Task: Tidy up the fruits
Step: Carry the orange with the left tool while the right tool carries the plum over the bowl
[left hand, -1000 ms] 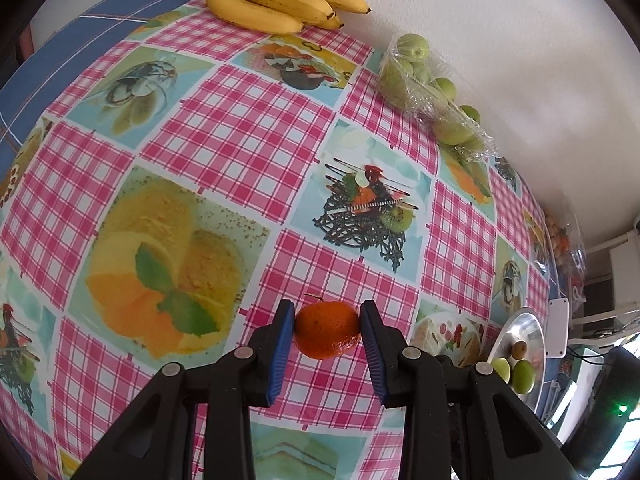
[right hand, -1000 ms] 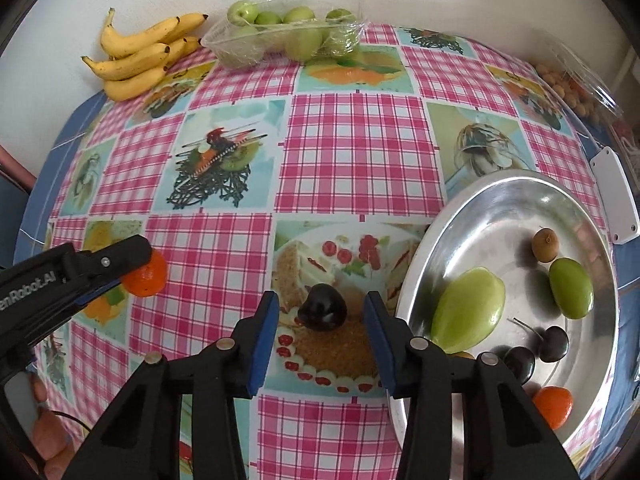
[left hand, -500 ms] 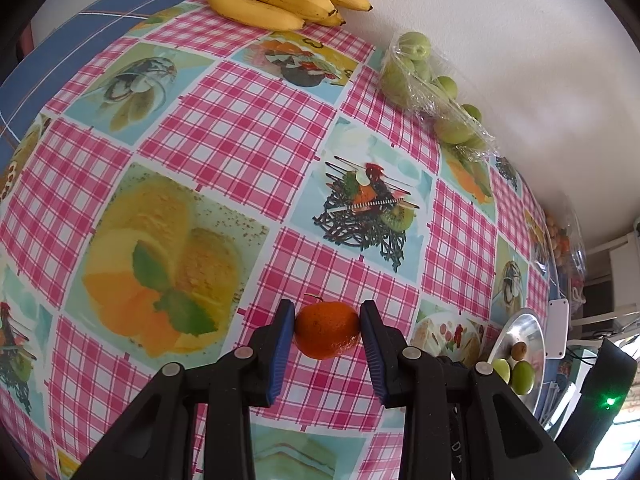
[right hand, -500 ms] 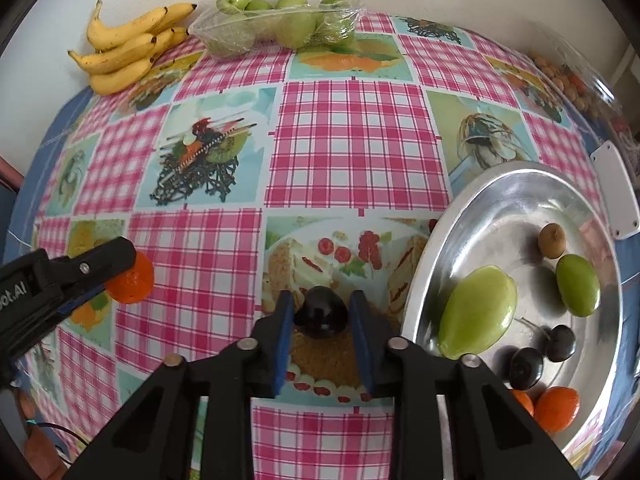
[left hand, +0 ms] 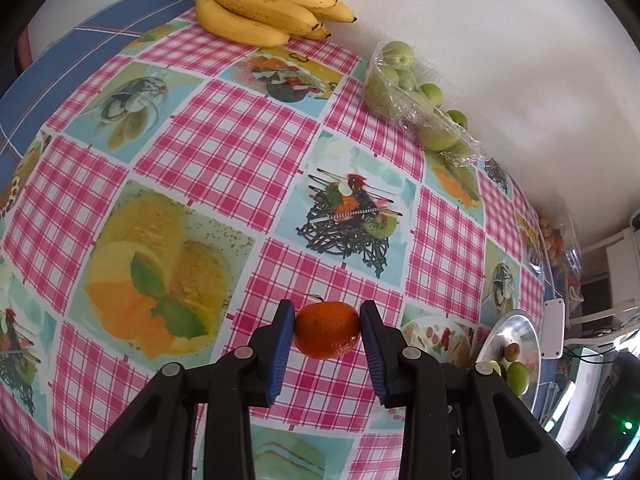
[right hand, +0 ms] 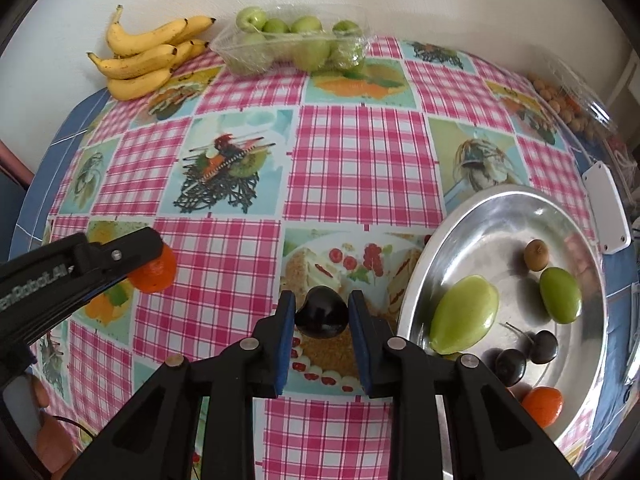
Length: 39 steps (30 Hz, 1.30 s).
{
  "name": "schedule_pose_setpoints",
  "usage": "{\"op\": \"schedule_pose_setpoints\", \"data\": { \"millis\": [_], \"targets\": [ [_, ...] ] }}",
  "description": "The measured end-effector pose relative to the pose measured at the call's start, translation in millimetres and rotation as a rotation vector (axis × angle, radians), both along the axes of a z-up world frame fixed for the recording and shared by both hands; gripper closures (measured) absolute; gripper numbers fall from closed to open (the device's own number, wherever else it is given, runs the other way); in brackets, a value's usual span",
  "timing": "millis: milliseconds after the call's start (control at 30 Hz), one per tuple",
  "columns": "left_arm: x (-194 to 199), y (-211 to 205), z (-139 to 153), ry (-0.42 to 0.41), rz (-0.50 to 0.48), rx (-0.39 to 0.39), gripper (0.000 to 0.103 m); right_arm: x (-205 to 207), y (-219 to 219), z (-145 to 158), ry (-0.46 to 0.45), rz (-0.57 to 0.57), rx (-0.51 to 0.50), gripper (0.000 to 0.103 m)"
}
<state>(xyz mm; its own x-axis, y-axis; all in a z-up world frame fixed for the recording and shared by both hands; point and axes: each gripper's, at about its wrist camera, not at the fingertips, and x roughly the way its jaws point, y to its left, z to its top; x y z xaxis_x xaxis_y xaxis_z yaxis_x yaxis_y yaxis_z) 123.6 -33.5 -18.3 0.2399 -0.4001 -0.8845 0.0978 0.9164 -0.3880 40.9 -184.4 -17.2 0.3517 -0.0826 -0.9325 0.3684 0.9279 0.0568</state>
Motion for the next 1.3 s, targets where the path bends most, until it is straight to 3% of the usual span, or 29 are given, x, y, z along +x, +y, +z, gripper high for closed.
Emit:
{"op": "schedule_pose_setpoints", "data": {
  "millis": [367,800,1300],
  "targets": [
    [-5,-10,13,-0.039,-0.028,-0.007,0.067,-12,-7,11,-0.029,-0.02,0.028,0.075],
    [-18,-30,35,-0.101,-0.078,-0.004,0.067,-50,-59,34,-0.082,-0.16,0.047,0.075],
    [-64,-107,43,-0.149,-0.289,0.036,0.067,-101,-129,25,-0.034,-0.355,0.062,0.075]
  ]
}}
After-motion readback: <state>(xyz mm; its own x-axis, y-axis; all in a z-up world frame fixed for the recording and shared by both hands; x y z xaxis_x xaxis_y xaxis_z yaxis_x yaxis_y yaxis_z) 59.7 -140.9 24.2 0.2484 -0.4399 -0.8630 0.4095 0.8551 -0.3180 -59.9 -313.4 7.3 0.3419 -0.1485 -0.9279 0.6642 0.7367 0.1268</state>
